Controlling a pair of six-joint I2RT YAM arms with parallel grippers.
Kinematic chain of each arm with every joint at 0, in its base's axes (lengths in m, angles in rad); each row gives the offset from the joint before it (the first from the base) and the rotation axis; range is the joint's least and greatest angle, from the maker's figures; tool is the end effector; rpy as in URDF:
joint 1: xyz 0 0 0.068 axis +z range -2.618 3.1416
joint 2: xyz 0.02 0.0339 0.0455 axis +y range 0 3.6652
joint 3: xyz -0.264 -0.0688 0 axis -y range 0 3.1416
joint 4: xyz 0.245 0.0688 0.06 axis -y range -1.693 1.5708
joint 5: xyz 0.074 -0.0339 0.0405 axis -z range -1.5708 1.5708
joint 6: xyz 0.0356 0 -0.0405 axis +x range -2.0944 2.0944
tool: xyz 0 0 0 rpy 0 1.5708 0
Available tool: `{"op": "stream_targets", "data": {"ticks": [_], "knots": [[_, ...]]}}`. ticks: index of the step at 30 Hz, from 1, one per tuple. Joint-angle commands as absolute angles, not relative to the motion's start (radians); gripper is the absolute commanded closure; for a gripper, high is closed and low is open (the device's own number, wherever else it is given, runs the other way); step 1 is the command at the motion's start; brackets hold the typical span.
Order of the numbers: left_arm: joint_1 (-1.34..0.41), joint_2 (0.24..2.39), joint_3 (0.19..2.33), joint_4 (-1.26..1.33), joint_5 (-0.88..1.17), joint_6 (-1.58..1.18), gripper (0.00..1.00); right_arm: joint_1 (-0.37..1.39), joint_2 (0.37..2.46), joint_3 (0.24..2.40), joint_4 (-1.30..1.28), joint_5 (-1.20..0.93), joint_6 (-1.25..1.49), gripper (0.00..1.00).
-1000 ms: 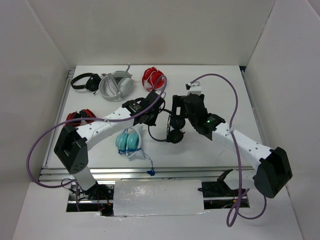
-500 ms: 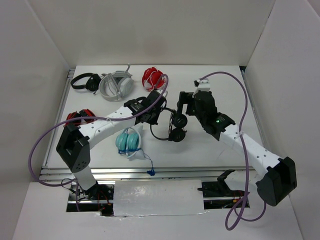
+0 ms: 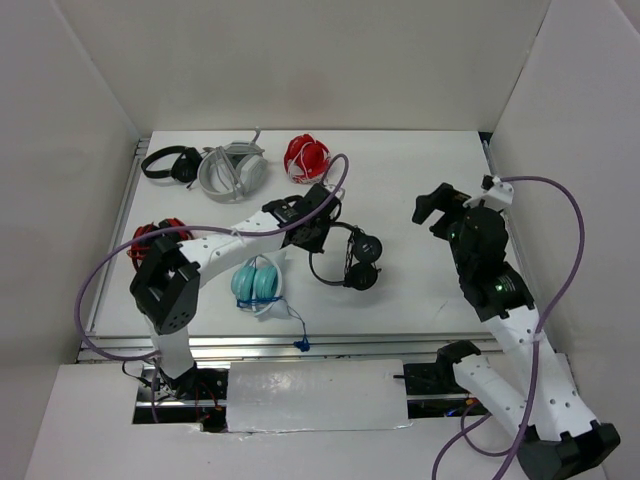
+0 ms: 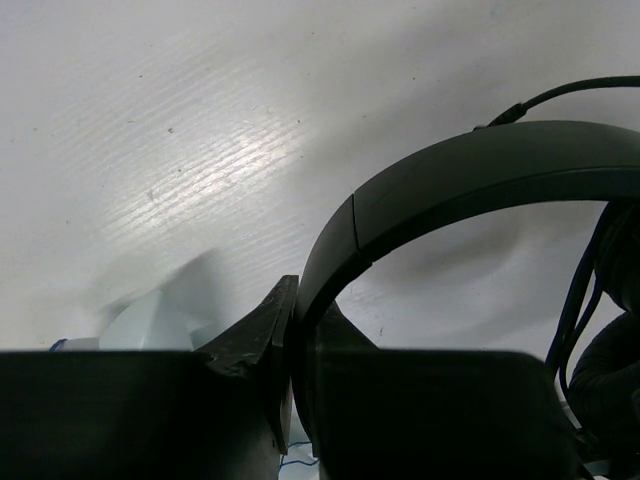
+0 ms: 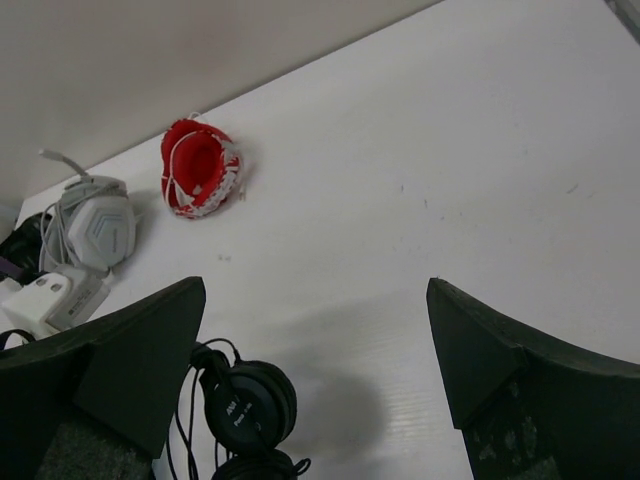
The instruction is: Wrap the headphones
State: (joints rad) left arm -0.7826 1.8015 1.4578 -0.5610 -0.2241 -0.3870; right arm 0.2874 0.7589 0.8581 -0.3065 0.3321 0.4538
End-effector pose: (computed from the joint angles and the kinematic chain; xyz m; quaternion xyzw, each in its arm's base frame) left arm 0.2881 -0.2753 0.2590 0.1487 0.9280 -0.0912 0.3292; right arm 0.1679 0.0375 0.3570 0.1674 0.7545 0.1055 0.6258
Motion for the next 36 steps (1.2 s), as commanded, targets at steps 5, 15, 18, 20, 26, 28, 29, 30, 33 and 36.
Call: {"op": "stream_targets", "data": {"ticks": [5, 15, 18, 20, 26, 28, 29, 30, 33, 36], "knots": [[-0.787, 1.960, 1.623, -0.523, -0.163, -0.345, 1.00, 0.193, 0.745, 0.801, -0.351, 0.219, 0.495, 0.00], [-0.753, 2.248, 1.954, -0.557, -0.120, -0.324, 1.00, 0.115, 0.773, 0.755, -0.345, 0.137, 0.488, 0.00], [-0.729, 2.334, 2.052, -0.546, -0.097, -0.314, 1.00, 0.089, 0.779, 0.741, -0.330, 0.135, 0.485, 0.00], [-0.703, 2.425, 2.180, -0.604, -0.095, -0.330, 1.00, 0.071, 0.785, 0.739, -0.333, 0.121, 0.483, 0.00], [-0.672, 2.531, 2.328, -0.624, -0.118, -0.367, 1.00, 0.040, 0.805, 0.739, -0.331, 0.098, 0.479, 0.00], [-0.663, 2.539, 2.335, -0.617, -0.142, -0.399, 1.00, 0.032, 0.810, 0.738, -0.331, 0.092, 0.480, 0.00], [-0.660, 2.545, 2.338, -0.615, -0.143, -0.408, 1.00, 0.029, 0.810, 0.736, -0.330, 0.091, 0.480, 0.00], [-0.649, 2.548, 2.339, -0.609, -0.141, -0.419, 1.00, 0.025, 0.813, 0.733, -0.330, 0.087, 0.480, 0.00], [-0.626, 2.562, 2.347, -0.607, -0.140, -0.506, 0.90, 0.023, 0.818, 0.727, -0.328, 0.097, 0.476, 0.00], [-0.609, 2.569, 2.347, -0.601, -0.109, -0.526, 0.70, 0.020, 0.824, 0.732, -0.334, 0.097, 0.471, 0.00]]}}
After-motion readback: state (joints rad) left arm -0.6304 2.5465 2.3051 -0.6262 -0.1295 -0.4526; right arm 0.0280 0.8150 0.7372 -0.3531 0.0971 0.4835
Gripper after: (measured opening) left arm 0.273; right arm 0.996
